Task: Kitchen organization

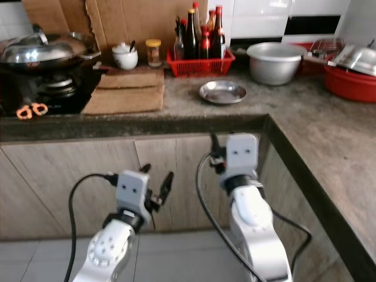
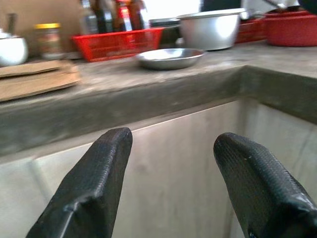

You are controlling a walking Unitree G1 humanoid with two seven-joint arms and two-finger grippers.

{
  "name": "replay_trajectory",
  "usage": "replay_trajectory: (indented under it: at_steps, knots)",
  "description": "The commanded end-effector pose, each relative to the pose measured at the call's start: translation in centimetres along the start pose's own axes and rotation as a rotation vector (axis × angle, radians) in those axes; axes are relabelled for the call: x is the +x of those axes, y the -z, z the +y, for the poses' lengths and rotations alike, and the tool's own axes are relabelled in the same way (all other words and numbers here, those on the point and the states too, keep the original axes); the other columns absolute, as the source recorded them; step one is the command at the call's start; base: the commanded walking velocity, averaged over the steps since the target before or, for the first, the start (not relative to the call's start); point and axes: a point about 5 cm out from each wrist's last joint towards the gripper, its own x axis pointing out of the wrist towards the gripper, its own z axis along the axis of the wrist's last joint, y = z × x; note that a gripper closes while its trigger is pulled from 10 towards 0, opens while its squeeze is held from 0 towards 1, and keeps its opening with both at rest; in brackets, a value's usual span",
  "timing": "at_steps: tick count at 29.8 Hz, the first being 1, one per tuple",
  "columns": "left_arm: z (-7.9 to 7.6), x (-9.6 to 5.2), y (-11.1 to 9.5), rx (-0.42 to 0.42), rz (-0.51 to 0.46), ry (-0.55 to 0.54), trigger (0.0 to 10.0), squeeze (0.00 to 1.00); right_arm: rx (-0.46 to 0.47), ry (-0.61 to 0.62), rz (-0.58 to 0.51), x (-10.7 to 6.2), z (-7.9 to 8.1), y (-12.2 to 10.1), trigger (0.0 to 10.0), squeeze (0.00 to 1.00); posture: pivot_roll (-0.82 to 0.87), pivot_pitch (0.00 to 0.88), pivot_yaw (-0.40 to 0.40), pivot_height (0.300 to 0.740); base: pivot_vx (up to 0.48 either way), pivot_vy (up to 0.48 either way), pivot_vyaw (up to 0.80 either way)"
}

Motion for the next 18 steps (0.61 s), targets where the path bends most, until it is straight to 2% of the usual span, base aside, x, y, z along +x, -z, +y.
replay_trajectory:
  at_steps: [1, 6, 7, 8, 17, 18]
  knots:
    - [-0.65, 0.12, -0.31, -0.006, -0.007, 0.025, 10.0, 0.0, -0.01, 0.036, 0.014, -0.05, -0.93, 0.25, 10.0, 0.0, 0.12, 0.002, -0.027, 0.74, 0.289, 0.0, 0.0]
    - [-0.64, 0.15, -0.33, -0.008, -0.009, 0.026, 10.0, 0.0, -0.011, 0.037, 0.015, 0.06, -0.88, 0.27, 10.0, 0.0, 0.11, 0.003, -0.027, 0.74, 0.294, 0.0, 0.0]
    - [-0.63, 0.17, -0.35, -0.007, -0.01, 0.026, 10.0, 0.0, -0.02, 0.038, 0.021, 0.14, -0.85, 0.37, 10.0, 0.13, 0.12, 0.003, -0.028, 0.74, 0.296, 0.0, 0.0]
    - [-0.61, 0.19, -0.37, -0.008, -0.01, 0.025, 10.0, 0.0, -0.019, 0.038, 0.022, 0.17, -0.84, 0.39, 10.0, 1.0, 0.12, 0.003, -0.029, 0.74, 0.296, 0.0, 0.0]
    - [-0.54, 0.16, -0.31, -0.005, -0.009, 0.021, 10.0, 0.0, -0.036, 0.041, 0.032, 0.52, -0.85, 0.61, 10.0, 1.0, 0.12, 0.0, -0.03, 0.74, 0.294, 0.0, 0.0]
    - [-0.52, 0.18, -0.3, -0.005, -0.009, 0.021, 10.0, 0.0, -0.049, 0.05, 0.037, 0.62, -0.99, 0.67, 10.0, 0.0, 0.12, 0.0, -0.029, 0.74, 0.289, 0.0, 0.0]
